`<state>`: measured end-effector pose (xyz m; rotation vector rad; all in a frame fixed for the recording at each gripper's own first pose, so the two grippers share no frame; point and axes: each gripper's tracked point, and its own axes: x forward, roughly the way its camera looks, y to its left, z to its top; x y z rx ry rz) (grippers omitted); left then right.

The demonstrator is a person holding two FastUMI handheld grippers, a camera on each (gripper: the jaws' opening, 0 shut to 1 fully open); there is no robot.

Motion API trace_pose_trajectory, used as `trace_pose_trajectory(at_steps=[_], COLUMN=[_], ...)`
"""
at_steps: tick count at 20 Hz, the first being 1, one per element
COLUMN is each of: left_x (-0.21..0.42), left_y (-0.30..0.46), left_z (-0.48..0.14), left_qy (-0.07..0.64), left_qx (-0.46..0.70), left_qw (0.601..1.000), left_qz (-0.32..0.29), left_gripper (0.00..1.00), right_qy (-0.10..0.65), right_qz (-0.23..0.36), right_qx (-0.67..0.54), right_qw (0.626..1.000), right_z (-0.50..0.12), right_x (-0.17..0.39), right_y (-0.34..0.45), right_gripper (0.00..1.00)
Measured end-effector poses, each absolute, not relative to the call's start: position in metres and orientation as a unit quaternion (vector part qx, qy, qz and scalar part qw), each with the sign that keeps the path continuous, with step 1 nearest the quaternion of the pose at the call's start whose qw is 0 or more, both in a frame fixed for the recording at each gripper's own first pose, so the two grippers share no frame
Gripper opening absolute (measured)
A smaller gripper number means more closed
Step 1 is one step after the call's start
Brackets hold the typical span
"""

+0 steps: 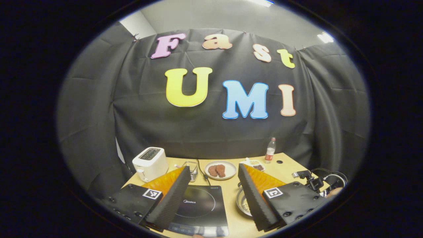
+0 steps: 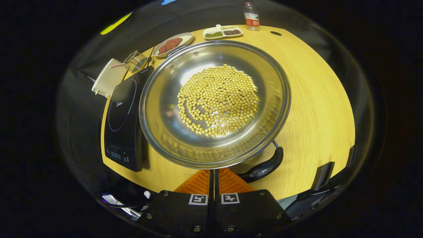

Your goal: First push the handle of the pot to place it horizontally, then grasp the pot with both hands and set it on the induction cooktop.

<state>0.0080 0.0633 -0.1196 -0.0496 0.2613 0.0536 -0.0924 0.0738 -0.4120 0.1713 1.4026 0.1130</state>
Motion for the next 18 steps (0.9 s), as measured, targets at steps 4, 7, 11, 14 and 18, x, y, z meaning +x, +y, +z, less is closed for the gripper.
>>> trace_pose_trajectory(at_steps=[4, 7, 11, 14, 18], left_x=[0.009, 0.011, 0.01, 0.012, 0.013], left_y=[0.056, 0.052, 0.047, 0.042, 0.04], left_z=[-0.119, -0.118, -0.122, -0.124, -0.127], left_qy=[0.131, 0.132, 0.136, 0.139, 0.144], left_qx=[-0.02, -0.02, -0.019, -0.016, -0.013], left_qw=[0.991, 0.991, 0.991, 0.99, 0.989], left_qz=[0.02, 0.017, 0.013, 0.009, 0.005], left_gripper=[0.94, 0.94, 0.94, 0.98, 0.94], right_qy=[0.647, 0.649, 0.653, 0.658, 0.662], right_qz=[0.033, 0.024, 0.011, -0.001, -0.014], right_qx=[0.072, 0.067, 0.033, 0.012, -0.011], right_qw=[0.759, 0.757, 0.757, 0.753, 0.749], right_z=[-0.415, -0.418, -0.422, -0.426, -0.432], right_x=[-0.09, -0.089, -0.081, -0.077, -0.067], right_y=[0.052, 0.038, 0.017, -0.004, -0.028], right_gripper=[0.0, 0.0, 0.0, 0.0, 0.01])
